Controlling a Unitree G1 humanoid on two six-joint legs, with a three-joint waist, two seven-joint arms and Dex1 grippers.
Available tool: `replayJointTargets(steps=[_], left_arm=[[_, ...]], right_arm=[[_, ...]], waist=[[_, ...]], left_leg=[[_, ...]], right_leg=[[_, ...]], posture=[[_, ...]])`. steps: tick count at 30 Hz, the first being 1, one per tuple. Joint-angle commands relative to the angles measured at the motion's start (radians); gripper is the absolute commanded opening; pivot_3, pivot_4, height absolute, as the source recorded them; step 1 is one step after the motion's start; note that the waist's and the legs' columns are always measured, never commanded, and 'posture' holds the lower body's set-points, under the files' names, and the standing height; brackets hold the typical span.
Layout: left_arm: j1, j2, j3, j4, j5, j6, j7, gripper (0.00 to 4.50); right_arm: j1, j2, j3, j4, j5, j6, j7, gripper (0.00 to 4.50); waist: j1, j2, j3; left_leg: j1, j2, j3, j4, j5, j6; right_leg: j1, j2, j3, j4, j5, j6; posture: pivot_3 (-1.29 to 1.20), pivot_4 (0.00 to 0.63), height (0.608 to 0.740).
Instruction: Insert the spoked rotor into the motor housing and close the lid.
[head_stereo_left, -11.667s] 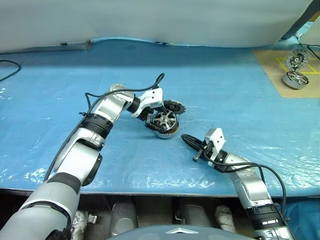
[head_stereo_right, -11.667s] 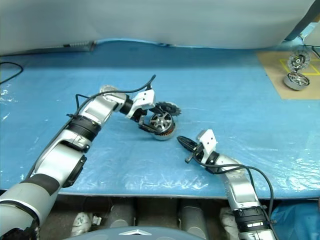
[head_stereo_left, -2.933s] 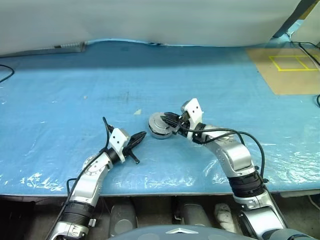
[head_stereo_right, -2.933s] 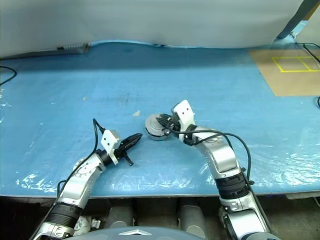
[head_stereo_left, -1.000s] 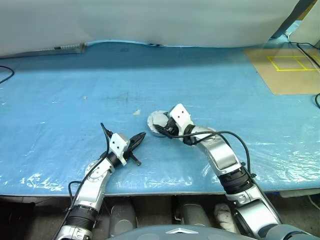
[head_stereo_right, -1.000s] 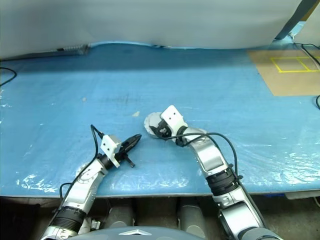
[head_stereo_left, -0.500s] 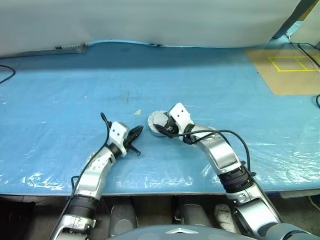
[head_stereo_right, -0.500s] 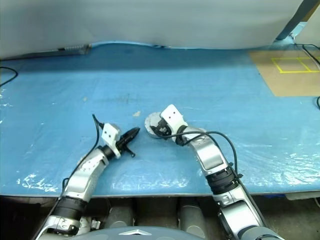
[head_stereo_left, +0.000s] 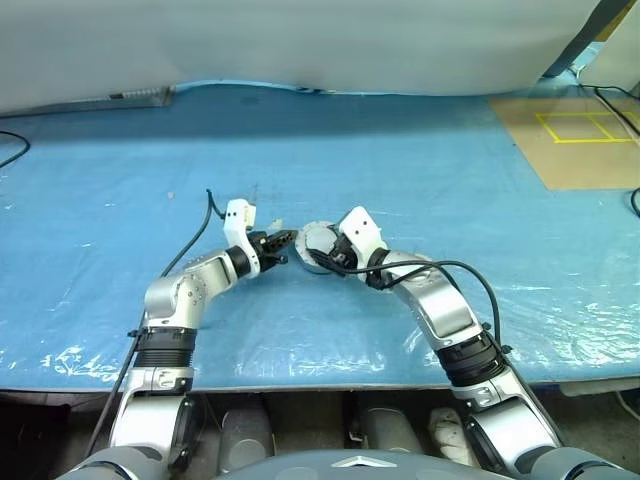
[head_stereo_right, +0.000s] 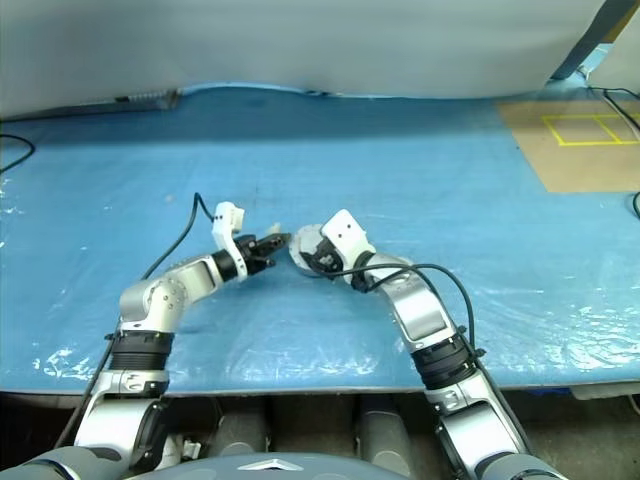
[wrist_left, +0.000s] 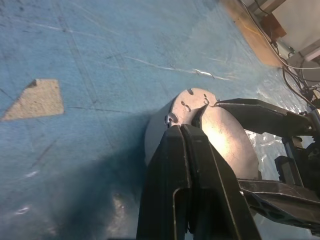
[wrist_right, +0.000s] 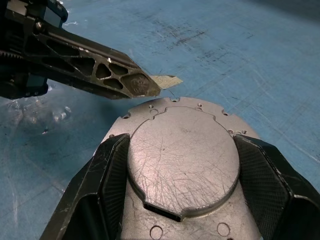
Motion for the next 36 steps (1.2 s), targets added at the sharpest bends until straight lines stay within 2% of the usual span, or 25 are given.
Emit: replayJointTargets(steps=[1,11,19,23,24,29,32,36], left_arm=[[-0.018,-0.003,-0.002,-0.015,-0.023,0.021,-0.018,0.0],[0.032,0.0,-0.049,-0.063,-0.011,0.078,-0.022,0.0],[-0.003,-0.028,-0.063,0.001,0.043,0.027,0.003,0.0],[-0.023,-0.047,-0.064,0.039,0.062,0.005,0.009,0.0],[-0.023,-0.049,-0.065,0.041,0.065,0.004,0.008,0.0],[-0.021,-0.048,-0.071,0.04,0.07,0.001,0.004,0.0],[-0.018,-0.043,-0.071,0.037,0.069,0.001,0.0,0.0],[-0.018,-0.038,-0.079,0.038,0.072,-0.002,-0.01,0.0]], right_arm=[[0.024,-0.006,0.011,0.062,-0.018,0.024,-0.007,2.95],[0.027,-0.007,0.016,0.061,-0.018,0.023,-0.002,2.95],[0.018,-0.015,0.009,0.068,-0.018,-0.018,0.014,2.95],[0.036,-0.022,-0.022,0.041,0.004,-0.011,0.015,4.36],[0.041,-0.022,-0.029,0.032,0.01,-0.01,0.018,4.46],[0.089,-0.025,-0.101,-0.094,0.096,0.041,0.045,4.46],[0.128,-0.035,-0.194,-0.216,0.231,0.134,0.085,4.46],[0.142,-0.035,-0.296,-0.266,0.33,0.218,0.06,4.46]], waist=[[0.0,0.0,0.0],[0.0,0.0,0.0],[0.002,0.0,0.0],[0.011,0.0,0.0],[0.012,0.0,0.0],[0.023,0.0,0.0],[0.027,0.0,0.0],[0.026,0.0,0.0]], left_leg=[[0.0,0.0,0.0,0.0,0.0,0.0],[0.0,0.0,0.0,-0.001,0.0,0.0],[0.002,0.0,-0.001,-0.001,0.0,0.0],[0.002,-0.001,-0.001,-0.001,0.0,0.001],[0.002,-0.001,-0.001,-0.001,0.0,0.001],[0.001,-0.001,-0.001,-0.003,0.0,0.0],[0.001,-0.001,-0.002,-0.006,0.0,0.0],[0.0,-0.002,-0.002,-0.008,0.0,0.0]], right_leg=[[0.0,0.0,0.0,0.0,0.0,0.0],[0.002,0.0,0.0,-0.001,0.0,0.0],[0.006,-0.001,-0.001,-0.003,-0.004,0.007],[0.008,-0.001,-0.001,-0.003,-0.005,0.009],[0.008,-0.002,-0.001,-0.003,-0.005,0.009],[0.008,-0.001,-0.001,-0.005,-0.005,0.007],[0.007,-0.001,-0.001,-0.007,-0.004,0.005],[0.007,-0.001,-0.001,-0.008,-0.004,0.005]], posture=[[0.0,0.15,0.74],[0.0,0.15,0.74],[0.0,0.15,0.74],[0.0,0.15,0.74],[0.0,0.15,0.74],[0.0,0.15,0.74],[0.0,0.15,0.74],[0.0,0.15,0.74]])
